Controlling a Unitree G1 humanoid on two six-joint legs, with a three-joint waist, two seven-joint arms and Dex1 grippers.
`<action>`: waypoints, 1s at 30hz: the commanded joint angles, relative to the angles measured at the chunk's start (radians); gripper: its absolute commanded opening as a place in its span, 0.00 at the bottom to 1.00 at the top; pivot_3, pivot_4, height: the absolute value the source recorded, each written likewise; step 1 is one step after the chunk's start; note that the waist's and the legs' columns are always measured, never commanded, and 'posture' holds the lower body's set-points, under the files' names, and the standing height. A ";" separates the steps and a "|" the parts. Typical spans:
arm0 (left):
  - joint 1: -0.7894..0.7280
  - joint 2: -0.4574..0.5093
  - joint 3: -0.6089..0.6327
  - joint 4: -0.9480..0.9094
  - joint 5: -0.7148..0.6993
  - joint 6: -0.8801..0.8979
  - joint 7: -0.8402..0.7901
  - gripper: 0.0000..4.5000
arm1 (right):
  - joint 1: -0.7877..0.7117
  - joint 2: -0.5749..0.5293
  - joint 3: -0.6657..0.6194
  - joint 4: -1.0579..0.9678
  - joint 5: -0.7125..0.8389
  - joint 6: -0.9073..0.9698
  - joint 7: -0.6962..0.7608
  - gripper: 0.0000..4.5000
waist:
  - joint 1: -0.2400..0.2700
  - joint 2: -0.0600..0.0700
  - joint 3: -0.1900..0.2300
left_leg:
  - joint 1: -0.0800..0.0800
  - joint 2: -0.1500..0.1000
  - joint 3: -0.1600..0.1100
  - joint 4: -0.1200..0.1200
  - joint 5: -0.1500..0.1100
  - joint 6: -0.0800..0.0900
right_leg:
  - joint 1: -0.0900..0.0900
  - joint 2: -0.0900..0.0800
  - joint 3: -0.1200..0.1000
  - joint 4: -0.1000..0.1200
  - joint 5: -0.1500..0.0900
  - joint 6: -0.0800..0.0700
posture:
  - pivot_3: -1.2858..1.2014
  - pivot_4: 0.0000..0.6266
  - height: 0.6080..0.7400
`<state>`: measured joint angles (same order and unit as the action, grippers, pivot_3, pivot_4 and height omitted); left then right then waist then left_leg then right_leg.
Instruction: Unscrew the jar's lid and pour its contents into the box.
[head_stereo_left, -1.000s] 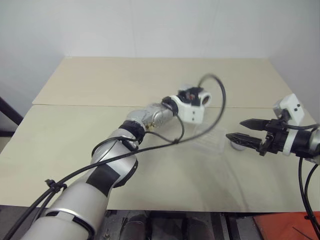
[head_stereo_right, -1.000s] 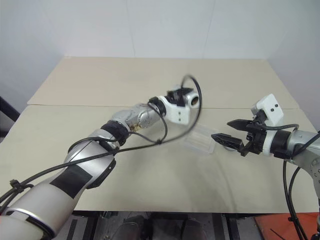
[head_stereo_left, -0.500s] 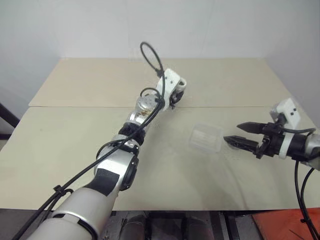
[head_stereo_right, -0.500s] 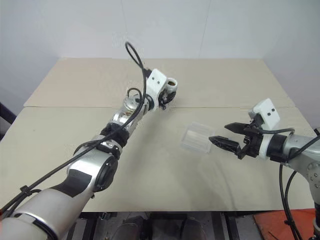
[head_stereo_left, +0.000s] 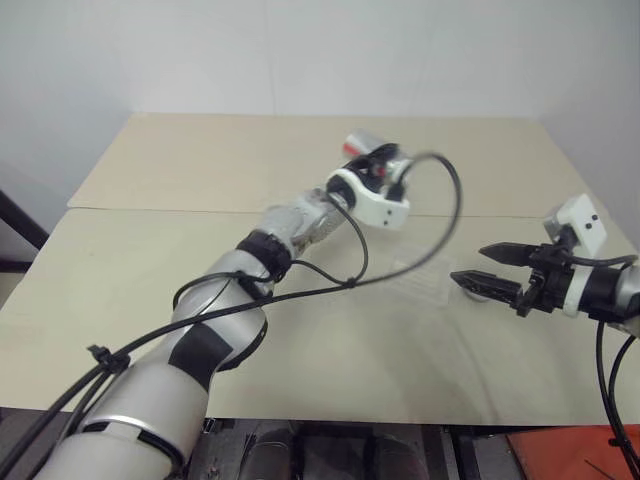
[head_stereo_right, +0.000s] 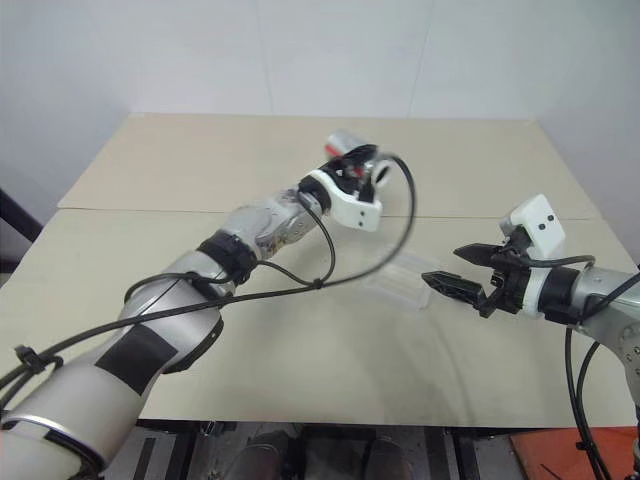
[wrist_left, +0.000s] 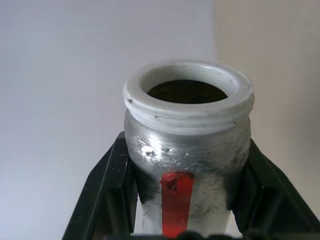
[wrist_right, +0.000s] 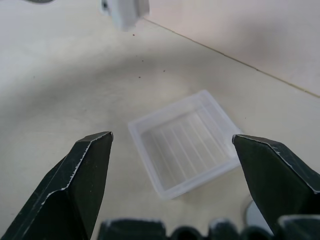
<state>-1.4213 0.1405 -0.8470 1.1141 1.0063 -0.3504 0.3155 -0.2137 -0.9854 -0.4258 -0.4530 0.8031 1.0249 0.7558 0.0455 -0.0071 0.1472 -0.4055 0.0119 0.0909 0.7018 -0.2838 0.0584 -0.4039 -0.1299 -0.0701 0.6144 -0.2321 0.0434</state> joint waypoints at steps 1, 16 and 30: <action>-0.041 -0.030 -0.143 0.013 0.168 0.014 0.107 0.45 | 0.003 -0.016 -0.053 -0.020 -0.002 -0.029 -0.003 0.99 | -0.002 0.000 0.000 | 0.000 0.000 0.000 0.000 0.000 0.000 | 0.000 0.000 0.000 0.000 0.000 0.000 | 0.52 0.24 1.00; -0.099 -0.127 -0.345 0.070 0.388 0.068 0.156 0.45 | 0.001 0.006 -0.095 -0.046 0.050 0.003 -0.076 0.99 | -0.005 -0.001 0.000 | -0.001 0.001 0.000 -0.001 0.000 0.000 | -0.002 0.000 0.001 0.001 0.000 0.000 | 0.52 0.24 1.00; 0.031 -0.014 0.037 0.038 -0.062 -0.118 -0.152 0.45 | -0.003 -0.012 -0.057 -0.028 0.024 -0.054 -0.035 0.99 | -0.012 0.000 0.000 | 0.000 0.003 0.001 0.000 0.000 0.001 | -0.002 0.000 0.001 0.003 0.000 0.000 | 0.52 0.24 1.00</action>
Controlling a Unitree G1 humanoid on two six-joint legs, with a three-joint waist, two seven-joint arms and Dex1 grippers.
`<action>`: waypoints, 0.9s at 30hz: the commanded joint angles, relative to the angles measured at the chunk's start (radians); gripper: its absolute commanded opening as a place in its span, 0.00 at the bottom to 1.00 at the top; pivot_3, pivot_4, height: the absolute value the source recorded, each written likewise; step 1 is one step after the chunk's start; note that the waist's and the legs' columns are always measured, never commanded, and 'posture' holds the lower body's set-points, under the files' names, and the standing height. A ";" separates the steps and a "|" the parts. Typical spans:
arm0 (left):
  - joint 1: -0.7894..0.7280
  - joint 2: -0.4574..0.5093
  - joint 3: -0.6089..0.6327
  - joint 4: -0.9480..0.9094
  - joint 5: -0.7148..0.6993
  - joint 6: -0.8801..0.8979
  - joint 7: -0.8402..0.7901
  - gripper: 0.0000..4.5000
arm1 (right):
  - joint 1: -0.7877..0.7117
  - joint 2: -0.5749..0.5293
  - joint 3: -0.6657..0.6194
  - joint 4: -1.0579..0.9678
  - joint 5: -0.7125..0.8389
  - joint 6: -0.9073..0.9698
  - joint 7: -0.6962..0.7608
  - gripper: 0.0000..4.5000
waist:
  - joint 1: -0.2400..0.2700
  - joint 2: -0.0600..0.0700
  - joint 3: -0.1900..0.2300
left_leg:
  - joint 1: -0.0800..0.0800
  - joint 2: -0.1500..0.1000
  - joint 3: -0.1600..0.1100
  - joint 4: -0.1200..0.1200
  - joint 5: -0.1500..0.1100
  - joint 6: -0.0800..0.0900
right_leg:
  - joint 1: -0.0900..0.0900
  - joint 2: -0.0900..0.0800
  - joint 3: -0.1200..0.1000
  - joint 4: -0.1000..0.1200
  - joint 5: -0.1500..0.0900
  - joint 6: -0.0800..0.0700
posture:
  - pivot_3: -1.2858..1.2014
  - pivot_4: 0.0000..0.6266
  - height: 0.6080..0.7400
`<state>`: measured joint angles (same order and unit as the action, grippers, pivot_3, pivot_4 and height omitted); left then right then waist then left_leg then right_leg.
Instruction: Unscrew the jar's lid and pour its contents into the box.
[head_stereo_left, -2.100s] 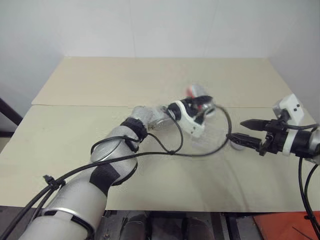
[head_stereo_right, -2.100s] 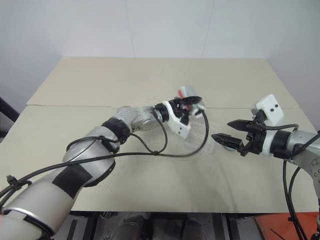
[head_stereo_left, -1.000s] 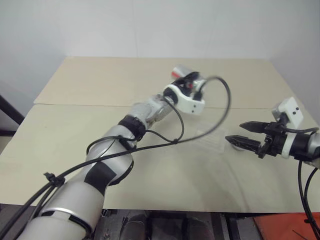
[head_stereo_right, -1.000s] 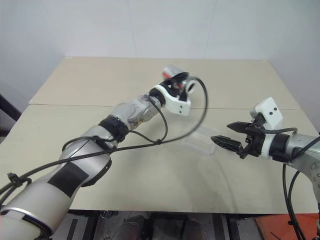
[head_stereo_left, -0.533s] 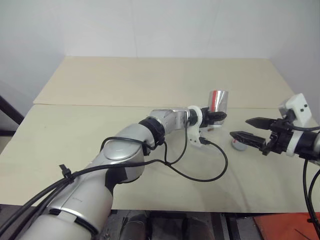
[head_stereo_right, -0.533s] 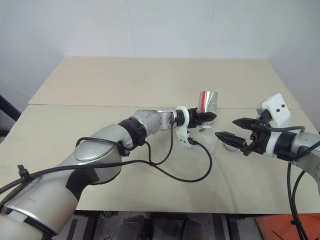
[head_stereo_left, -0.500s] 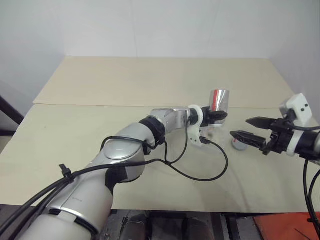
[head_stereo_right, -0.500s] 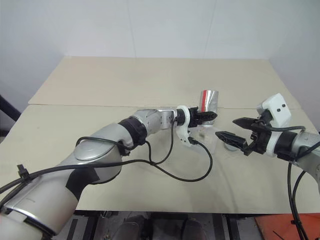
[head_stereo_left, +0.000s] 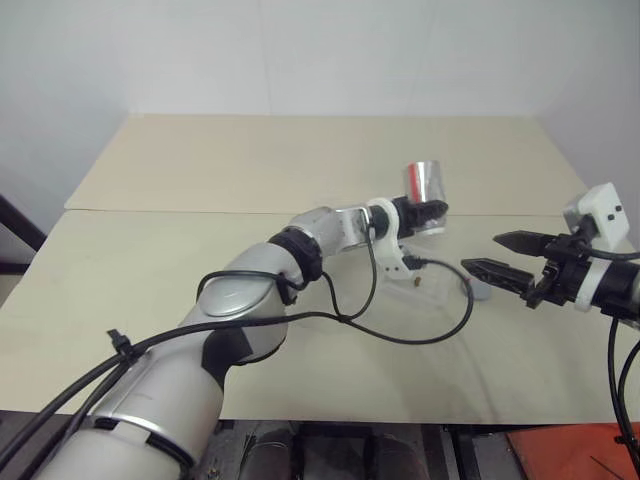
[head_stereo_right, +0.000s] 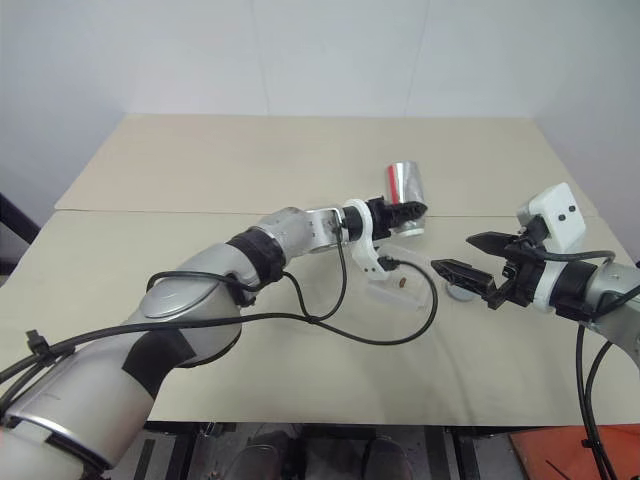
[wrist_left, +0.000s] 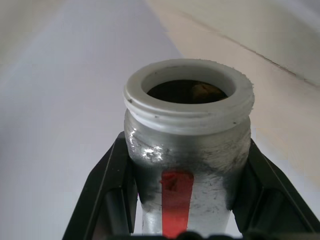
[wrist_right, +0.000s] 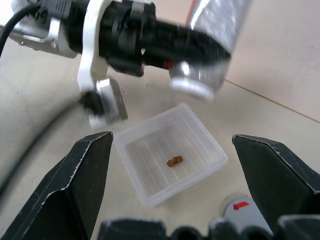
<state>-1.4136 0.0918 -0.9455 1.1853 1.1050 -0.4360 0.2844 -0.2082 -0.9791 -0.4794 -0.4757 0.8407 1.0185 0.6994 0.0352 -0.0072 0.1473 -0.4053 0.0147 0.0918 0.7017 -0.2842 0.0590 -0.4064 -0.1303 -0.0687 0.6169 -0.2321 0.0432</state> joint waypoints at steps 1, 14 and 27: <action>0.047 0.047 0.197 -0.044 -0.238 -0.040 -0.199 0.45 | -0.014 -0.017 0.006 0.001 -0.020 -0.055 0.025 0.99 | -0.004 0.000 0.000 | 0.000 0.000 0.000 0.000 0.000 0.000 | 0.000 0.000 0.000 0.000 0.000 0.000 | 0.52 0.24 1.00; 0.377 0.075 0.842 -0.569 -1.082 0.646 -0.963 0.45 | -0.059 -0.010 0.083 0.043 -0.056 -0.110 0.075 0.99 | -0.022 0.001 -0.001 | 0.001 -0.001 0.000 0.004 0.000 -0.001 | 0.001 0.000 0.000 0.004 0.000 0.000 | 0.52 0.24 1.00; 0.733 0.102 0.958 -0.895 -1.266 0.661 -0.974 0.45 | -0.058 0.003 0.087 0.039 -0.046 -0.125 0.084 0.99 | -0.015 0.001 -0.001 | 0.005 0.000 0.000 0.004 0.000 -0.001 | 0.004 0.000 0.002 0.006 0.000 0.000 | 0.52 0.24 1.00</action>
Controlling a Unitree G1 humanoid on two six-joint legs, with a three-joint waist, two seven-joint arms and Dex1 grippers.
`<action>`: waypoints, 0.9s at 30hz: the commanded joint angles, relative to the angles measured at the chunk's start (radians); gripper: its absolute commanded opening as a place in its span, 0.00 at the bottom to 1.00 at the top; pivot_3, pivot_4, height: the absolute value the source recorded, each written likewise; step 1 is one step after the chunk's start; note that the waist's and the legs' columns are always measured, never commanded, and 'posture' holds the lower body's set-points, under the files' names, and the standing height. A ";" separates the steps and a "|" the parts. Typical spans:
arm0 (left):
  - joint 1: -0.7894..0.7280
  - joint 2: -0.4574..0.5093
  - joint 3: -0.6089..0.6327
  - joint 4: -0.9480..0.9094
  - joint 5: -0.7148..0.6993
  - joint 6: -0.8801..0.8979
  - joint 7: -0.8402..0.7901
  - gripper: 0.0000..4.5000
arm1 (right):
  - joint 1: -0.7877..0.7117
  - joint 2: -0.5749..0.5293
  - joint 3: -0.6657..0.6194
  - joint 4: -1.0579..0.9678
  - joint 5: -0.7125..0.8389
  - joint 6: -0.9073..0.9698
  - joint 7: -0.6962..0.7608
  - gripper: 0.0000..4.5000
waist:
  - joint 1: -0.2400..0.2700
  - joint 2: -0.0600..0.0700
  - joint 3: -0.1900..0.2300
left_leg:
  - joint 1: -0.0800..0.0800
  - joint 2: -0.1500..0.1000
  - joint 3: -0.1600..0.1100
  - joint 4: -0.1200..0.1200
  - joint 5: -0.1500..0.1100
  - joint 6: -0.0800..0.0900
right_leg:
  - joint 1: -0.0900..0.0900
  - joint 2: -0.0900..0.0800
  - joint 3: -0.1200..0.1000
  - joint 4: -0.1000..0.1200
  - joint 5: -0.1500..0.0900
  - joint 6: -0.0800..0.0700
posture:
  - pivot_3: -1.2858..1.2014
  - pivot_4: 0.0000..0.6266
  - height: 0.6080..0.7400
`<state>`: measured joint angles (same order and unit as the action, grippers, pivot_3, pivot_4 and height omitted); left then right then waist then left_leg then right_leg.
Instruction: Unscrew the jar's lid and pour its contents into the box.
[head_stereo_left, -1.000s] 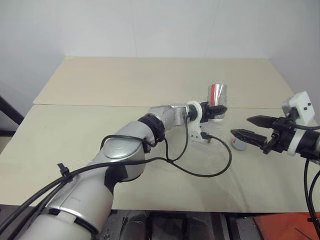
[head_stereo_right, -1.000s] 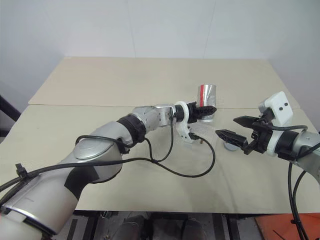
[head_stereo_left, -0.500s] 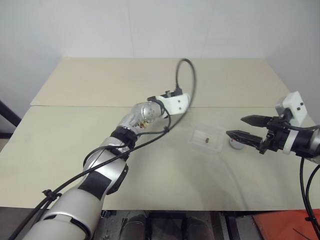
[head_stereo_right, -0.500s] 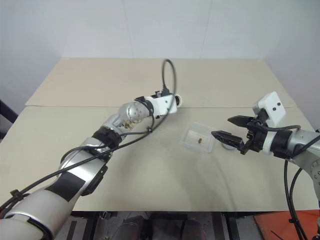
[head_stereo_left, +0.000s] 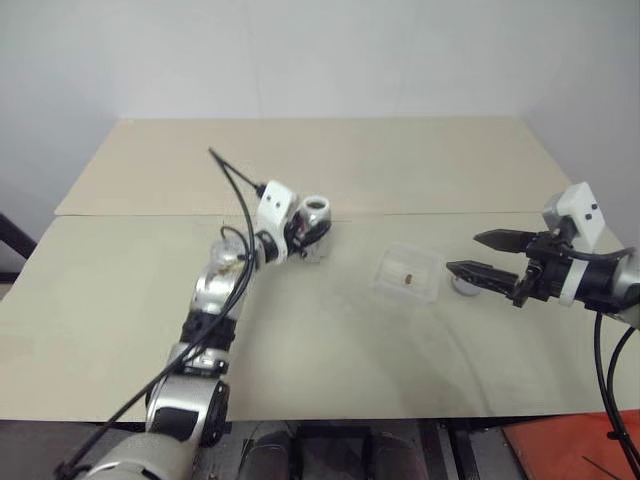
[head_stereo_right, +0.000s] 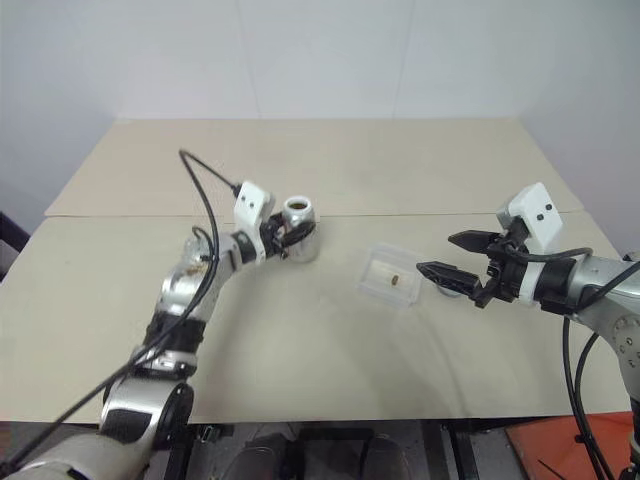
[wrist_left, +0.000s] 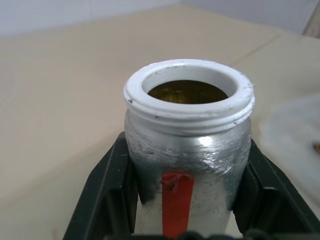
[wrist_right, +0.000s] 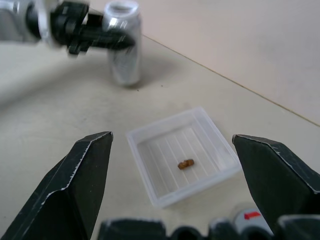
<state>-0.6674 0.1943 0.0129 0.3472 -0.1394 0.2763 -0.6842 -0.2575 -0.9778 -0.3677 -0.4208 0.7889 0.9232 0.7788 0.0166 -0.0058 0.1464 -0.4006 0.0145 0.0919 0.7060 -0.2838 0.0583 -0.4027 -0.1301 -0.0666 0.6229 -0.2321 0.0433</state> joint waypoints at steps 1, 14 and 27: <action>-0.005 0.002 -0.009 -0.050 -0.012 -0.076 -0.004 0.45 | -0.008 0.002 -0.025 -0.016 0.004 -0.030 0.005 0.99 | 0.007 0.000 0.000 | 0.000 0.000 0.000 0.001 0.000 0.000 | 0.000 0.000 0.000 0.000 0.000 0.000 | 0.52 0.24 1.00; 0.070 0.015 -0.067 -0.069 0.000 -0.193 -0.029 0.45 | 0.005 0.015 -0.020 -0.035 -0.002 -0.038 0.007 0.99 | 0.005 0.000 0.000 | 0.000 0.000 0.000 0.001 0.000 0.000 | 0.001 0.000 0.000 0.000 0.000 0.000 | 0.52 0.24 1.00; 0.107 0.051 -0.090 -0.103 -0.002 -0.237 -0.051 0.99 | 0.013 0.019 -0.021 -0.042 0.001 -0.044 0.009 1.00 | 0.004 0.000 0.000 | 0.000 0.000 -0.001 0.001 0.000 0.001 | 0.001 0.000 0.000 0.000 0.000 0.000 | 0.52 0.24 1.00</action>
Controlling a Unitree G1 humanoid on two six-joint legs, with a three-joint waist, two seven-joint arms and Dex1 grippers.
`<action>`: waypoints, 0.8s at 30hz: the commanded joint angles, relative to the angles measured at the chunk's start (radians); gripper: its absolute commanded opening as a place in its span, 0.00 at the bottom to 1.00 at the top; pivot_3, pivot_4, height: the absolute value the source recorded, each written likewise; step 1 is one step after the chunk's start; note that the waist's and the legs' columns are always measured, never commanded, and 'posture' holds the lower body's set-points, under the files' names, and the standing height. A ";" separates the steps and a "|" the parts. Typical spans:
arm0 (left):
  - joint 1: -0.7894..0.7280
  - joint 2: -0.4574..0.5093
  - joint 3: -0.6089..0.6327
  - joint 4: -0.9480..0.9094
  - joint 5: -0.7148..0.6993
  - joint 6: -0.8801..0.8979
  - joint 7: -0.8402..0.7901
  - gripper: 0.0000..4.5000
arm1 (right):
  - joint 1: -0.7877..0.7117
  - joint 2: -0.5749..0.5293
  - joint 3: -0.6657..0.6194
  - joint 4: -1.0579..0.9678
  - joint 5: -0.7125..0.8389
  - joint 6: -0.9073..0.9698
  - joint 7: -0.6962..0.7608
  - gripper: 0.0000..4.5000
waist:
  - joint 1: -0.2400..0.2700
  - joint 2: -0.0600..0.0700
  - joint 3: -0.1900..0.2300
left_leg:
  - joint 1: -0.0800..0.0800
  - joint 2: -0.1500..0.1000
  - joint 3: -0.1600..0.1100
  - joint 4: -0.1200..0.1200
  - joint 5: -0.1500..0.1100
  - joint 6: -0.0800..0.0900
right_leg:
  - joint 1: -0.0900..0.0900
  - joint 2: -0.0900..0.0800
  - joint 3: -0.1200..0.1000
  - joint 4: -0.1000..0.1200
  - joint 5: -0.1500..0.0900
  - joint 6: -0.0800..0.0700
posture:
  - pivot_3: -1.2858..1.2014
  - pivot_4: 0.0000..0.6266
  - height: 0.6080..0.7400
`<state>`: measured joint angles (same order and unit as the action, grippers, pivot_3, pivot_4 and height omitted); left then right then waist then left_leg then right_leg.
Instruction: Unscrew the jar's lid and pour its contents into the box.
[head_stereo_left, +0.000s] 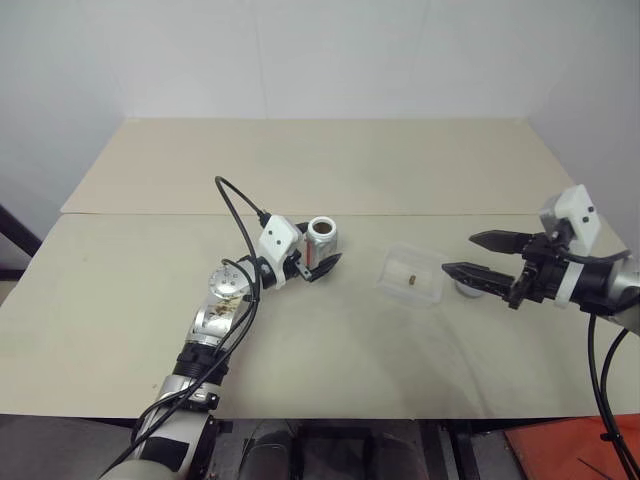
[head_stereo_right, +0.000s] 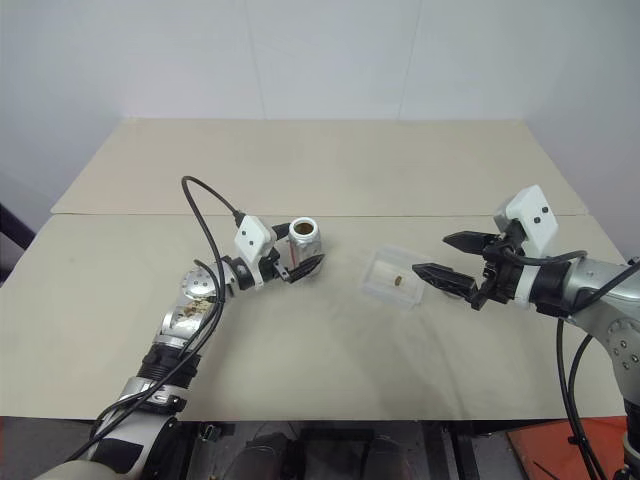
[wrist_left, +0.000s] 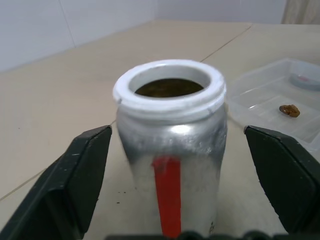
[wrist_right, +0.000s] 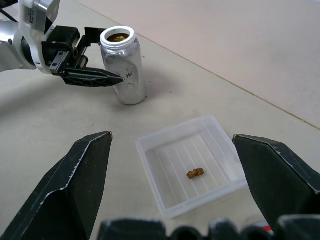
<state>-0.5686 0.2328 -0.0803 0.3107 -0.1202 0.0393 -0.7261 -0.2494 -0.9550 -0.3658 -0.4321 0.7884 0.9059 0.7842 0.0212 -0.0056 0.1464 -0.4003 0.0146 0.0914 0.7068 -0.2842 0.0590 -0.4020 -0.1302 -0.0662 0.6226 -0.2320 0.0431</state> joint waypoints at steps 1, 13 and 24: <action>0.015 0.019 0.004 -0.083 -0.025 0.014 -0.014 0.99 | 0.007 -0.004 -0.024 -0.031 0.002 -0.027 0.003 1.00 | -0.001 0.000 0.000 | 0.000 0.000 0.000 0.000 0.000 0.000 | 0.000 0.000 0.000 0.000 0.000 0.000 | 0.52 0.24 1.00; 0.159 0.266 0.093 -0.494 -0.157 0.352 -0.108 0.99 | 0.094 -0.015 -0.093 -0.061 0.014 -0.030 0.023 1.00 | -0.008 0.000 0.000 | 0.000 0.001 0.000 -0.001 0.000 0.000 | 0.000 0.000 0.001 0.000 0.000 0.000 | 0.52 0.24 1.00; 0.184 0.417 0.261 -0.560 -0.355 0.396 -0.207 0.99 | 0.149 -0.030 -0.119 0.002 -0.066 -0.185 0.124 1.00 | -0.007 0.001 0.000 | 0.002 0.001 0.000 -0.002 0.000 0.000 | 0.001 0.000 0.002 0.000 0.000 0.000 | 0.52 0.24 1.00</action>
<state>-0.3839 0.6317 0.1616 -0.2341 -0.4557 0.4560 -0.9155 -0.0941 -0.9681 -0.4514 -0.4318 0.7315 0.7604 0.8943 0.0143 -0.0049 0.1460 -0.3982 0.0154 0.0916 0.7050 -0.2843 0.0588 -0.4009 -0.1302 -0.0647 0.6225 -0.2323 0.0430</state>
